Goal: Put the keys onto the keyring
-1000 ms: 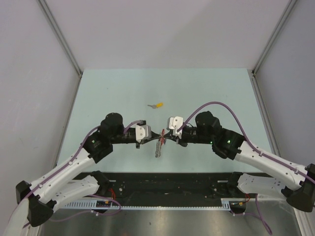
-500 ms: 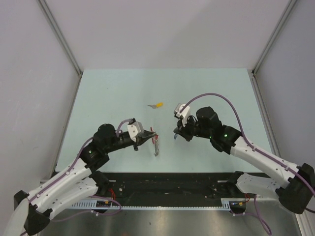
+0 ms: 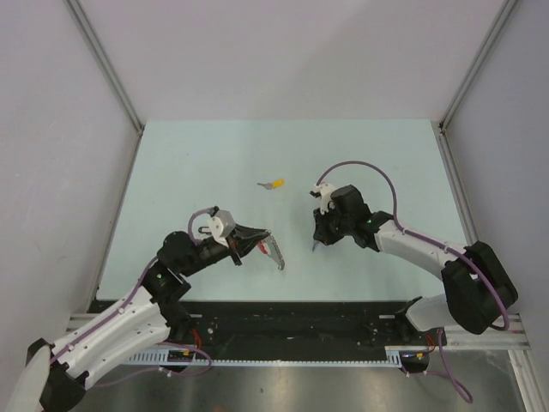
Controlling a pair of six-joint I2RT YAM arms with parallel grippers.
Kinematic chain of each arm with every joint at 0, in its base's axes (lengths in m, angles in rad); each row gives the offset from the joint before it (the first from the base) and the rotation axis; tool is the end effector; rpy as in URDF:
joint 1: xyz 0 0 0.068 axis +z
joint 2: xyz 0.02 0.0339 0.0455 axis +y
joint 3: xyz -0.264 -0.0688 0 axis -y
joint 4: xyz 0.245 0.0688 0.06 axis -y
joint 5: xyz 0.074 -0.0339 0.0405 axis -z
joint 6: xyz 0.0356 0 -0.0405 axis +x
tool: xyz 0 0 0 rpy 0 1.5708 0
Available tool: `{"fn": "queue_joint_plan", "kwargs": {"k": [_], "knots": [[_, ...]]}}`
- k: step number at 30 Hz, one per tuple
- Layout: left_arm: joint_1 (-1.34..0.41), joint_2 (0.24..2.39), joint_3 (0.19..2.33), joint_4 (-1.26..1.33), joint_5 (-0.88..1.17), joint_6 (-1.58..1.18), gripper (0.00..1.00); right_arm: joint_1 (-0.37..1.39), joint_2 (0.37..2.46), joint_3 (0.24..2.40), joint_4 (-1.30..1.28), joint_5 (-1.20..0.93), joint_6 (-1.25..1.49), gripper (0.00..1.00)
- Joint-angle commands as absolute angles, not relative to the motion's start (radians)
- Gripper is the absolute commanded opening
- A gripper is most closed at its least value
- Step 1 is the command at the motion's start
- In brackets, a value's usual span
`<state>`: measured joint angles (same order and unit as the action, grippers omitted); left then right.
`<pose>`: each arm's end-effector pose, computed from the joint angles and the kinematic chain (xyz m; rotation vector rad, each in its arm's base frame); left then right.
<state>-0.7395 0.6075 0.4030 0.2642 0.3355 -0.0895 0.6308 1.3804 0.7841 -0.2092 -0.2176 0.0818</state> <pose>0.1123 -0.1183 0.2796 0.7641 1.3891 -0.9089 0.2230 0.1724 0.2064 -0.7623 2.3125 0.5905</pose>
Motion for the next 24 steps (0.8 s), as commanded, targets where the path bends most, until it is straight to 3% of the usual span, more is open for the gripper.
{"fn": "queue_joint_plan", "kwargs": {"k": [1, 4, 7, 15, 24], "knots": [[-0.744, 0.614, 0.368, 0.445, 0.318, -0.17, 0.0, 0.614, 1.376, 0.775, -0.066, -0.235, 0.146, 0.22], [-0.744, 0.636, 0.351, 0.497, 0.316, -0.179, 0.0, 0.609, 1.348, 0.765, -0.04, -0.248, 0.159, 0.37], [-0.744, 0.667, 0.35, 0.537, 0.313, -0.181, 0.0, 0.607, 1.301, 0.75, -0.015, -0.244, 0.184, 0.45], [-0.744, 0.73, 0.347, 0.629, 0.299, -0.196, 0.0, 0.656, 1.066, 0.673, 0.202, -0.29, 0.316, 0.56], [-0.746, 0.773, 0.347, 0.701, 0.293, -0.227, 0.0, 0.799, 1.035, 0.592, 0.532, -0.207, 0.422, 0.56]]}}
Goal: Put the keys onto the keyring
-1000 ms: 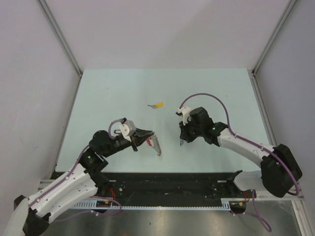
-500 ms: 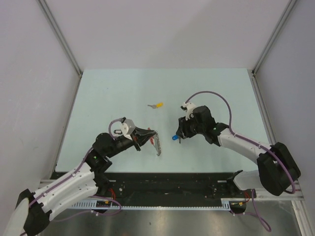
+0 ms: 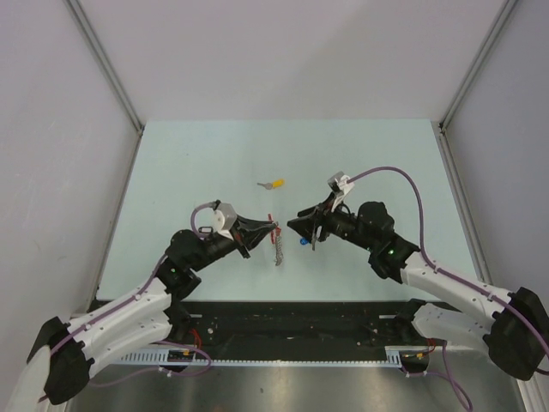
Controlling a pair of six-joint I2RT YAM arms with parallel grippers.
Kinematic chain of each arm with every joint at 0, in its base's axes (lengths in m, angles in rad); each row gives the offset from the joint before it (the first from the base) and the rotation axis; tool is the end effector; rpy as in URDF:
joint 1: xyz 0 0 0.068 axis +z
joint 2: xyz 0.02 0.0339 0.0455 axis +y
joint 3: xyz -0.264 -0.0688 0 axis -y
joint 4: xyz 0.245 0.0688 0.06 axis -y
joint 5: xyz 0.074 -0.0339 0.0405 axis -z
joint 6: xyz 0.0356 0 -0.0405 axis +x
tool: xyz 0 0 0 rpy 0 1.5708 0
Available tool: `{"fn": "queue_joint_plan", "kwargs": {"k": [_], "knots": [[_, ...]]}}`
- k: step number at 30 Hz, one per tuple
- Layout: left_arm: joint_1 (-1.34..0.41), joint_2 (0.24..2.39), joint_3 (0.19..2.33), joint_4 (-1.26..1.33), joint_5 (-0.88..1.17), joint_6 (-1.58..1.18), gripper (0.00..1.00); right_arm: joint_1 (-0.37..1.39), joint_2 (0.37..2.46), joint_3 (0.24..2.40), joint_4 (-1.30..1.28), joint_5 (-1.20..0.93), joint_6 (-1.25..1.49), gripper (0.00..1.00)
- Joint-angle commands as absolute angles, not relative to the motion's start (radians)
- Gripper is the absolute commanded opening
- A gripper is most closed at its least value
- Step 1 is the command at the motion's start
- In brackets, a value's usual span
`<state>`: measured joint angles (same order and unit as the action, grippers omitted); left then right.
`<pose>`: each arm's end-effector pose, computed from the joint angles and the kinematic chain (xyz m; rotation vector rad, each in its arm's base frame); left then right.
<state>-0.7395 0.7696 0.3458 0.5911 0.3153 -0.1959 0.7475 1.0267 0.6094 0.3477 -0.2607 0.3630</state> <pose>0.1290 -0.1327 0.2691 0.6571 1.3341 -0.9869 0.1696 0.1697 0.2874 -0.5397 1.6625 1.0463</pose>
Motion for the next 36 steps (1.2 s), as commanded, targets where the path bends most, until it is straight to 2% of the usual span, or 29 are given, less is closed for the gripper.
{"fn": "queue_joint_plan", "kwargs": {"k": [1, 10, 19, 36], "knots": [[-0.747, 0.772, 0.347, 0.701, 0.291, -0.227, 0.0, 0.81, 1.042, 0.589, 0.558, -0.199, 0.428, 0.56], [-0.75, 0.77, 0.344, 0.698, 0.275, -0.222, 0.0, 0.861, 1.078, 0.581, 0.646, -0.172, 0.454, 0.49], [-0.755, 0.762, 0.342, 0.706, 0.262, -0.218, 0.0, 0.864, 1.121, 0.583, 0.661, -0.172, 0.465, 0.38], [-0.767, 0.764, 0.334, 0.732, 0.198, -0.222, 0.0, 0.884, 1.147, 0.581, 0.678, -0.181, 0.457, 0.31]]}}
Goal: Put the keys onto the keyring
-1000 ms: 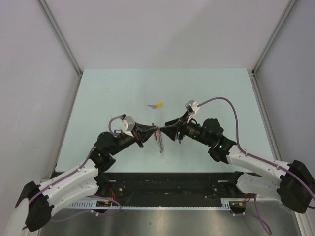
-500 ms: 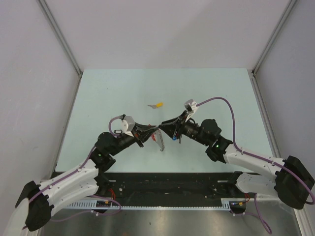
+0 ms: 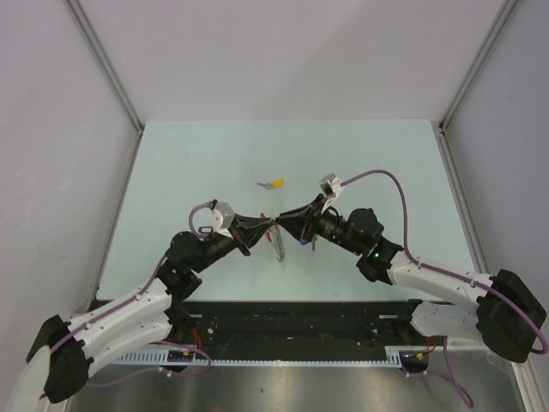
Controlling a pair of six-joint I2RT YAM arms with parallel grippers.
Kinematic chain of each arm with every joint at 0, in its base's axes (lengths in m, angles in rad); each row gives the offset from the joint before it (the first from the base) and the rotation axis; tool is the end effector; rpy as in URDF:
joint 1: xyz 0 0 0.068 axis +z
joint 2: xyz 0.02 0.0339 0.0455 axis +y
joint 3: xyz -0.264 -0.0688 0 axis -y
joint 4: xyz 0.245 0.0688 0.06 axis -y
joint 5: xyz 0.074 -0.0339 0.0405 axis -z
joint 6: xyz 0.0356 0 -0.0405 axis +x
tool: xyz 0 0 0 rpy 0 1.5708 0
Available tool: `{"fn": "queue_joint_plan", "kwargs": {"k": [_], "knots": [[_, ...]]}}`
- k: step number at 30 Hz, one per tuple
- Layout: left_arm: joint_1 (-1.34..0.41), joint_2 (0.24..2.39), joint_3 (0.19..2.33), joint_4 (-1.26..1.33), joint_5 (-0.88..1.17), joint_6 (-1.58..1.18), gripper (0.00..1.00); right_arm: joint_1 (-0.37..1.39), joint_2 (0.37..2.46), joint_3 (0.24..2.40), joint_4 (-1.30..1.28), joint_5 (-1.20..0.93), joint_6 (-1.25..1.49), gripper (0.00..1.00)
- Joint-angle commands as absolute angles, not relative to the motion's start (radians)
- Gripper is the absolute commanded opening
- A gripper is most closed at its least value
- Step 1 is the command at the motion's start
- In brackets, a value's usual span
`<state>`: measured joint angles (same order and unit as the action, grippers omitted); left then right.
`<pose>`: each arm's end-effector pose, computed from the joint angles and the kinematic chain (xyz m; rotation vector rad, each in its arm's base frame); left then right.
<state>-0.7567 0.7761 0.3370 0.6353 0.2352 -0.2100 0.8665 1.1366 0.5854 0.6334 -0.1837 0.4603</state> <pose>0.1291 -0.1333 0.2698 0.5860 1.3252 -0.9621 0.1619 0.2006 0.2848 -0.4808 1.5390 1.1892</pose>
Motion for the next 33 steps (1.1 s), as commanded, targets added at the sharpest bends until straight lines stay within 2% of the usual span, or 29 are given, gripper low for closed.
{"fn": "queue_joint_plan", "kwargs": {"k": [1, 12, 21, 24, 25, 33], "knots": [[-0.769, 0.764, 0.333, 0.735, 0.196, -0.224, 0.0, 0.884, 1.147, 0.583, 0.678, -0.179, 0.459, 0.3], [-0.793, 0.79, 0.328, 0.765, 0.184, -0.218, 0.0, 0.894, 1.167, 0.583, 0.704, -0.178, 0.468, 0.29], [-0.818, 0.821, 0.325, 0.811, 0.187, -0.202, 0.0, 0.899, 1.177, 0.583, 0.738, -0.209, 0.476, 0.17], [-0.821, 0.816, 0.318, 0.818, 0.19, -0.201, 0.0, 0.899, 1.174, 0.581, 0.749, -0.221, 0.465, 0.07], [-0.821, 0.813, 0.316, 0.815, 0.19, -0.201, 0.0, 0.9, 1.167, 0.583, 0.744, -0.219, 0.459, 0.01], [-0.821, 0.761, 0.313, 0.721, 0.184, -0.195, 0.0, 0.87, 1.092, 0.586, 0.666, -0.21, 0.323, 0.0]]}}
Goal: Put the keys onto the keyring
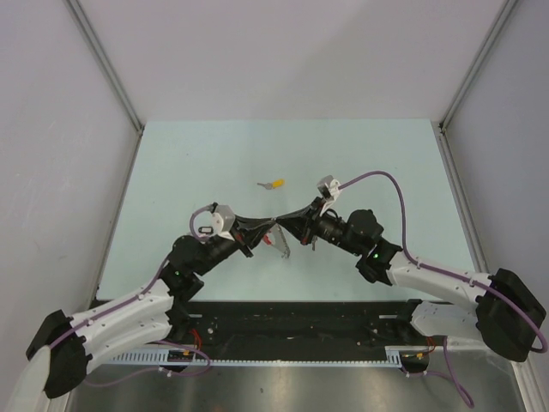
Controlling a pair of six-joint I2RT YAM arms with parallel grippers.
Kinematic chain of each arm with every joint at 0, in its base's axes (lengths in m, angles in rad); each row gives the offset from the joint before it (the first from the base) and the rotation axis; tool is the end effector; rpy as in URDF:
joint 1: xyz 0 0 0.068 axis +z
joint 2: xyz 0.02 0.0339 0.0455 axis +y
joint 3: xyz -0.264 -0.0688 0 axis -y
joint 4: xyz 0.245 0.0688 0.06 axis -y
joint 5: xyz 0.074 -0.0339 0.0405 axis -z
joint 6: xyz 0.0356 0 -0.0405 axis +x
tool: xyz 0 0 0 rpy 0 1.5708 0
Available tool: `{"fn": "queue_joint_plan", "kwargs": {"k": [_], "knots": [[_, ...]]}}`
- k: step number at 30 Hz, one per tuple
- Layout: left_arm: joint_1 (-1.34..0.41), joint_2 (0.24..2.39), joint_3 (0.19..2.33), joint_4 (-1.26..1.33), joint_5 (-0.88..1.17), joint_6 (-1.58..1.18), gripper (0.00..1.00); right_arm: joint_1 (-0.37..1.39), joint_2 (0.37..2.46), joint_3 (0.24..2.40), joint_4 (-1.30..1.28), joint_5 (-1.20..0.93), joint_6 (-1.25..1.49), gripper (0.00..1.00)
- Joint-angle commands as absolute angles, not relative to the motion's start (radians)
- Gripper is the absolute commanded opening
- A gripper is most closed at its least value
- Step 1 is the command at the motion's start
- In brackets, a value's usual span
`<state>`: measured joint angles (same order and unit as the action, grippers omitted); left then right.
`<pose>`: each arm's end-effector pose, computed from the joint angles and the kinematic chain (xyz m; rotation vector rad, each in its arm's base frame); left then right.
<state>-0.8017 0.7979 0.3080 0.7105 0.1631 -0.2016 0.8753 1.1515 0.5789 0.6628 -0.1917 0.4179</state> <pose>0.1256 -0.1381 0.2640 0.5546 1.3052 -0.9485 0.1610 0.2035 0.2821 -0.5237 1.5115 1.1711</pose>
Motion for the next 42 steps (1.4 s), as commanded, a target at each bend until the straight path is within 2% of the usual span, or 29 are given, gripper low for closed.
{"fn": "queue_joint_plan", "kwargs": {"k": [1, 6, 14, 21, 30, 35, 42], "knots": [[-0.821, 0.752, 0.313, 0.692, 0.184, -0.195, 0.0, 0.868, 1.082, 0.591, 0.652, -0.21, 0.302, 0.0], [-0.821, 0.724, 0.333, 0.595, 0.175, -0.199, 0.04, 0.868, 1.055, 0.626, 0.574, -0.224, 0.157, 0.0], [-0.821, 0.68, 0.442, 0.284, 0.137, -0.112, 0.27, 0.882, 1.051, 0.67, 0.469, -0.189, 0.005, 0.0], [-0.821, 0.724, 0.505, 0.221, 0.147, -0.038, 0.43, 0.897, 1.068, 0.698, 0.413, -0.198, -0.055, 0.0], [-0.821, 0.764, 0.583, 0.158, 0.159, 0.086, 0.47, 0.951, 1.074, 0.719, 0.374, -0.141, -0.12, 0.0], [-0.819, 0.752, 0.673, -0.064, 0.31, 0.287, 0.4, 0.959, 1.063, 0.719, 0.364, -0.164, -0.155, 0.0], [-0.77, 0.753, 0.681, -0.129, 0.472, 0.361, 0.39, 0.98, 1.042, 0.719, 0.344, -0.158, -0.204, 0.0]]}}
